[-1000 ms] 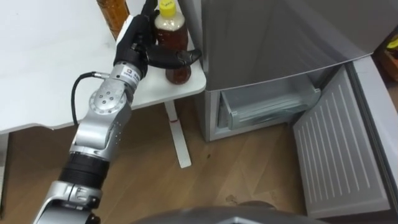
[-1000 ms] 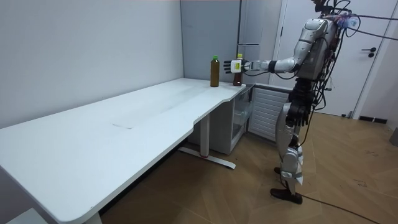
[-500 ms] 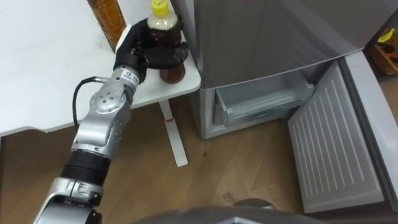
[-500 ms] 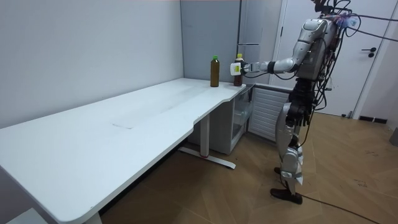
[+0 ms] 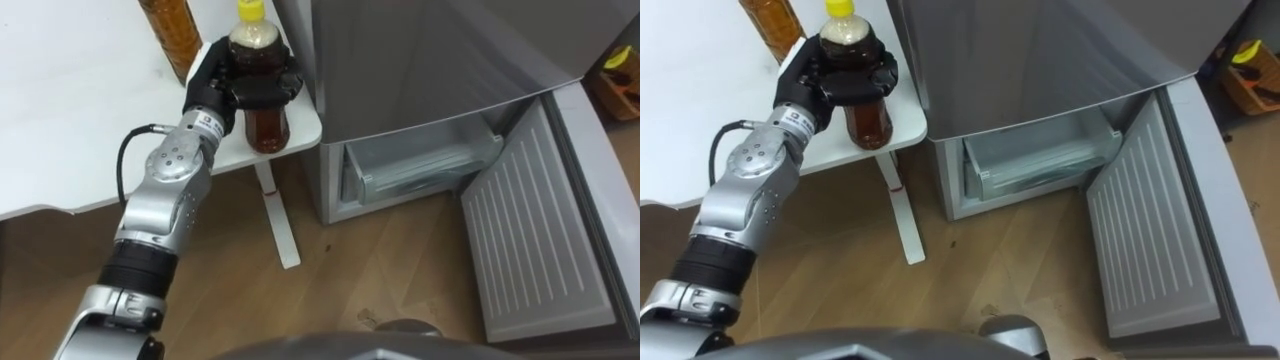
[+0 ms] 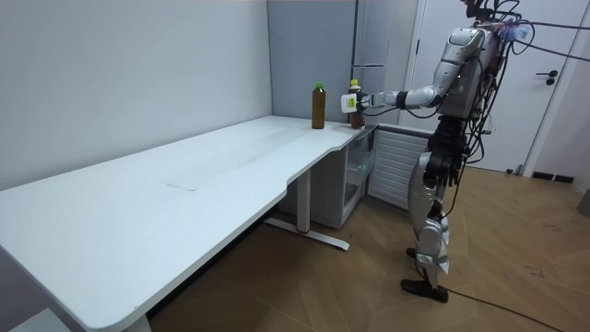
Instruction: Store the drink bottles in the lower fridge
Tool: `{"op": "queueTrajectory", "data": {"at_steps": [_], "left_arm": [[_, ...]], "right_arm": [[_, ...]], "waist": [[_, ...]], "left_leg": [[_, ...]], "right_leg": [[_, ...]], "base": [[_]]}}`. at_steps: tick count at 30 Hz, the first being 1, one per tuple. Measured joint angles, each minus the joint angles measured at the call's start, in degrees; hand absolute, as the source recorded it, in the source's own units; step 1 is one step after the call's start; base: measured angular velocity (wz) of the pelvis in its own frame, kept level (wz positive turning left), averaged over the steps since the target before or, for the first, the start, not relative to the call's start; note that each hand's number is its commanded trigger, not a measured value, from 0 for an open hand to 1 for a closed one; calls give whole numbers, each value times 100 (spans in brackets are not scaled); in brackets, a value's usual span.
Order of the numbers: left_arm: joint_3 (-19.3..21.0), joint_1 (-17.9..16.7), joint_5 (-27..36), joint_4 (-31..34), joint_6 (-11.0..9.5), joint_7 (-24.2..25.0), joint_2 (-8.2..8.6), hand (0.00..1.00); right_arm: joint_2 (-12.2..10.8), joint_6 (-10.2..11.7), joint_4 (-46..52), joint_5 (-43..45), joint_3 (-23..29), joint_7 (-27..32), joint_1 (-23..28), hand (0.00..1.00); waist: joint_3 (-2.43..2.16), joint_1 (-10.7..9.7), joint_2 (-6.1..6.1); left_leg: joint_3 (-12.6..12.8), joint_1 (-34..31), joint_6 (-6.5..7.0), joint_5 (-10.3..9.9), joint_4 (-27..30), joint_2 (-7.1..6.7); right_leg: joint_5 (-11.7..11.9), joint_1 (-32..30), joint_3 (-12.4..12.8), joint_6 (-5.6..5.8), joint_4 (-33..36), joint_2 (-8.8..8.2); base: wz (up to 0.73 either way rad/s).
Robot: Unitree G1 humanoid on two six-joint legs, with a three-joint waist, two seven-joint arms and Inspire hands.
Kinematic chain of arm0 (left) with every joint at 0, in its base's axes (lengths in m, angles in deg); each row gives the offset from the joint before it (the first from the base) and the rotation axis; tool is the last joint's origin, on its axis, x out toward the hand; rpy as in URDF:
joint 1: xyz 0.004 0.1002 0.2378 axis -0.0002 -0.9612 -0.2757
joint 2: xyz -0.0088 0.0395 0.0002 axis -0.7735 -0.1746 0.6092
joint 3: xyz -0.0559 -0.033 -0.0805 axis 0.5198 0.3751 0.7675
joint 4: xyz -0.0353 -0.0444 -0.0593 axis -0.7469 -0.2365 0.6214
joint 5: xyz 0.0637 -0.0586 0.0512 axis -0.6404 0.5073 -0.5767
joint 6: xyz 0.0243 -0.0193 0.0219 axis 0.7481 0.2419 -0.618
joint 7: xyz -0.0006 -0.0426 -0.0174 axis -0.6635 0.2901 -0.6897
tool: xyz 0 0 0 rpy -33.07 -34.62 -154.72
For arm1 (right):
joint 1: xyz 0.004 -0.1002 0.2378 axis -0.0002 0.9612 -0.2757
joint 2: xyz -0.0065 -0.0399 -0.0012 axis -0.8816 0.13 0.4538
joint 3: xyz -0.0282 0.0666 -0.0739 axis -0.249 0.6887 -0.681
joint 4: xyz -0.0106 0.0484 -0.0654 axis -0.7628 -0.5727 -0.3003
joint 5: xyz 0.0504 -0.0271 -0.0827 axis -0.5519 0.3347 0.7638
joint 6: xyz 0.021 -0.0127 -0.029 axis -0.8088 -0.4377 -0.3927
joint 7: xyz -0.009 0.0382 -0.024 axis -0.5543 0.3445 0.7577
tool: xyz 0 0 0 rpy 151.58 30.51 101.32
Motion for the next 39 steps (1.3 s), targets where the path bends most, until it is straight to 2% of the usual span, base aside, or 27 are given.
{"op": "queueTrajectory", "data": {"at_steps": [4, 7, 10, 14, 15, 17, 22, 24, 26, 28, 29, 32, 36, 39], "left_arm": [[0, 3, 46, 4, 0, -49, 11, 100], [1, 3, 122, 12, 0, -79, 13, 100], [9, 3, 416, 22, 0, -161, 31, 100], [9, 13, 504, 149, -1, -242, 59, 100], [9, 13, 507, 201, -1, -258, 79, 100], [8, 12, 501, 563, -1, -302, 126, 100], [-37, 10, 530, 1241, -17, -291, 275, 100], [-49, 9, 575, 1346, -17, -276, 359, 100], [-115, 5, 676, 1394, -15, -243, 443, 100], [-147, -44, 678, 1527, -9, -190, 462, 100], [-149, -53, 749, 1552, -10, -141, 490, 100], [-154, -177, 740, 1703, -26, -67, 518, 100], [-151, -413, 744, 1703, -47, 105, 517, 100], [-159, -733, 740, 1705, -47, 121, 513, 100]], "right_arm": [[0, 9, 23, -45, 0, 8, -4, 0], [0, 9, 60, -82, 1, 29, -24, 0], [0, 30, 85, -247, 9, 148, -143, 0], [8, 126, 261, -587, -15, 301, -319, 0], [10, 124, 266, -625, -24, 327, -314, 0], [34, 55, 346, -719, -23, 366, -271, 0], [223, 78, 1020, -756, -129, 575, -275, 0], [164, 224, 1661, -1073, -114, 696, -297, 0], [21, 608, 2233, -1650, -116, 730, -319, 0], [-213, 707, 2572, -1977, -149, 685, -360, 0], [-336, 707, 2701, -2179, -244, 609, -351, 0], [-462, 710, 3219, -2337, -555, 314, -194, 0], [-467, 771, 3558, -2546, -751, 73, -162, 0], [-455, 783, 3921, -2652, -847, -47, -118, 0]], "waist": [[-22, 28, -40], [-57, 37, -93], [-60, 42, -106], [-59, 61, -98], [-57, 92, -95], [-53, 281, -92], [-46, 456, -100], [-42, 506, -107], [-39, 511, -116], [-30, 553, -130], [-31, 642, -130], [-30, 799, -130], [-32, 874, -129], [-33, 937, -128]], "left_leg": [[4, -26, 0, 0, -1, 0], [4, -58, 0, 0, 3, -1], [3, -81, 0, 0, 6, -3], [-16, -153, 0, 0, 29, 6], [-19, -160, 0, 0, 32, 7], [-6, -219, 0, 0, 21, 14], [-63, -216, 0, 1, -6, -5], [-121, -207, 0, 1, -6, -7], [-220, -206, 0, 1, -5, 4], [-274, -210, -2, 2, -4, 8], [-281, -190, -3, 3, -5, 7], [-374, -197, -3, 3, -14, 2], [-430, -279, -3, 3, -1, -16], [-525, -332, -3, 3, -5, -22]], "right_leg": [[0, -32, -1, 0, 8, -1], [0, -49, 0, 0, 3, 0], [5, -48, -5, 2, -5, 0], [9, -73, -55, -3, -21, -2], [10, -78, -70, -4, -23, -4], [16, -159, -82, -12, -17, -1], [26, -156, -187, 2, -27, -29], [39, -144, -223, 5, -53, -28], [90, -21, -362, -1, -217, -20], [96, 27, -438, -6, -261, -16], [96, 55, -446, -6, -283, -17], [96, 78, -513, -6, -307, -25], [96, 67, -675, -6, -308, -55], [96, 44, -791, -5, -310, -63]], "base": [[0], [0], [0], [5], [0], [-6], [-2], [-4], [24], [21], [10], [9], [17], [11]]}}
